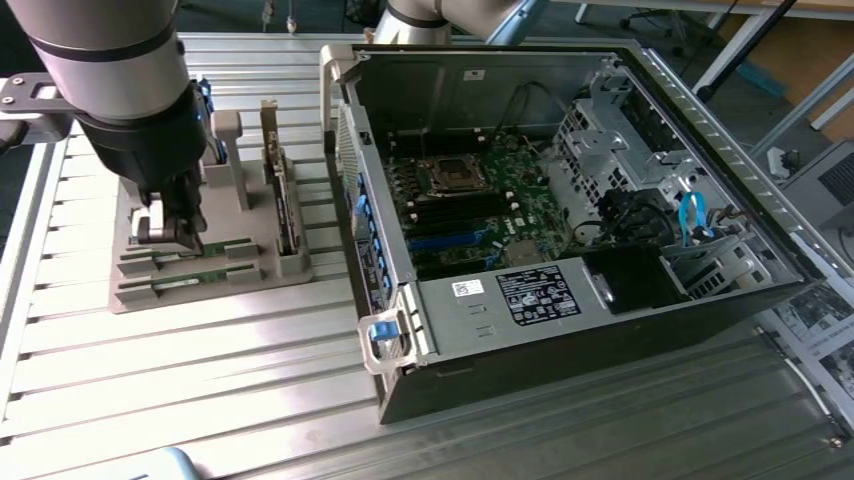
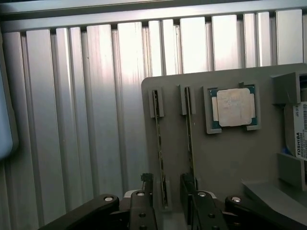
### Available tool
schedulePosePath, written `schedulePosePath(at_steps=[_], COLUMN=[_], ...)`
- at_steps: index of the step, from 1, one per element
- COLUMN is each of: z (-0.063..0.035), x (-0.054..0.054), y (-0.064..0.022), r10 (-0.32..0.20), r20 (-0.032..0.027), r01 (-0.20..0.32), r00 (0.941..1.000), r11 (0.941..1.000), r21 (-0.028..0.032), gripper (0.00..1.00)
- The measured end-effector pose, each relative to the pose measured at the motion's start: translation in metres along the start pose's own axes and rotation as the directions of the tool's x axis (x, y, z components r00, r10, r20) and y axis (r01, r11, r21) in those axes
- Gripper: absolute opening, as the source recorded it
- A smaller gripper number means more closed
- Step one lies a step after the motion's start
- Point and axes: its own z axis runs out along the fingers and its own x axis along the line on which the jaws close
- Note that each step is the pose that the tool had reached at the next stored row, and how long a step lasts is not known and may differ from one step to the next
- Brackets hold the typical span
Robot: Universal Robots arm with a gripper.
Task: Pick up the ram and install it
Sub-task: 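Pick up the ram and move it above insertion slot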
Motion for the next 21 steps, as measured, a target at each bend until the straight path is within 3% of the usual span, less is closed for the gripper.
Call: schedulePosePath(at_steps=[21], z=[0.0088], x=[0.0046], y=[0.0041], r10=[-0.001], r20=[0.0001], r01=[0.001], r00=[1.0], r11=[1.0], r21=[0.0001], gripper=[0.36])
